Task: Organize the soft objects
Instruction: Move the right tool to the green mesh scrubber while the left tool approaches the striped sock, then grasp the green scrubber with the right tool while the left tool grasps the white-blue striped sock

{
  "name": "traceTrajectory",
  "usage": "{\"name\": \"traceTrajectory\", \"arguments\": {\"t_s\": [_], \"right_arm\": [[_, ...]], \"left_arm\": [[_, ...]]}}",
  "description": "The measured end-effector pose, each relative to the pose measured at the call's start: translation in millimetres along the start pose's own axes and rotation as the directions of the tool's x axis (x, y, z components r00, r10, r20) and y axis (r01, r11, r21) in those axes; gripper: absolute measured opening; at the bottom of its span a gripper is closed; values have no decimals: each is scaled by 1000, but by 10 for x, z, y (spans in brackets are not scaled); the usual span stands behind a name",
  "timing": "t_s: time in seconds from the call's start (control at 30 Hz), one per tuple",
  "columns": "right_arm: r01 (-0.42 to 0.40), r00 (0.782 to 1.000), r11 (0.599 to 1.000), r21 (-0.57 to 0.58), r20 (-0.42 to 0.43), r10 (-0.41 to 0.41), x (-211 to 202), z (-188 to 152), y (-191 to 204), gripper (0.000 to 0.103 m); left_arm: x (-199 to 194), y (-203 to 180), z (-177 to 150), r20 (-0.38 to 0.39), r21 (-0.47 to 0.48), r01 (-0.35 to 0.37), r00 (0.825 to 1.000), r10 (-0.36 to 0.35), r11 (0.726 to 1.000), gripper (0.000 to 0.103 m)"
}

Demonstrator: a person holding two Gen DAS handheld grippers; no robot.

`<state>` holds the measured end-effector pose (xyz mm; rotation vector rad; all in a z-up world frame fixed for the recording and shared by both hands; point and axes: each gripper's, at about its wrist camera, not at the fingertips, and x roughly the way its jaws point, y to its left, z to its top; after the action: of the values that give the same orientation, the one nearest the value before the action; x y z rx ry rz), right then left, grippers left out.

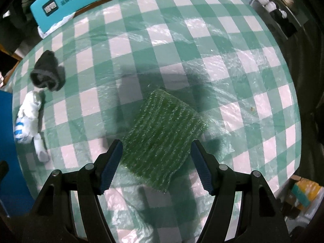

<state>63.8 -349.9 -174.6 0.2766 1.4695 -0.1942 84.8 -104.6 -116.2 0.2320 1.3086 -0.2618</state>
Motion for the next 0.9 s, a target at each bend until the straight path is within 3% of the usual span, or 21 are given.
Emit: {"name": "traceTrajectory", "arguments": {"t_s": [0.27, 0.6, 0.8, 0.87, 0.9], "right_arm": [[7, 1000, 1000, 8, -20, -7, 147, 39, -44, 69], [50, 999, 995, -90, 13, -49, 225, -5, 182, 68], [14, 1000, 992, -128, 24, -11, 184, -50, 308, 41], [2, 1000, 991, -135, 25, 1, 178, -60, 325, 24], [-8, 1000, 990, -138, 25, 11, 172, -63, 335, 22]], "left_arm": [[147, -49, 128, -10, -3, 10, 1000, -10, 1000, 81], [337, -56, 318, -9, -13, 2, 1000, -2, 1000, 88], [497, -115, 361, -31, -10, 7, 999, -7, 1000, 88], [545, -117, 365, -38, -16, 9, 999, -10, 1000, 88], [581, -116, 372, -45, -20, 8, 999, -9, 1000, 88]]}}
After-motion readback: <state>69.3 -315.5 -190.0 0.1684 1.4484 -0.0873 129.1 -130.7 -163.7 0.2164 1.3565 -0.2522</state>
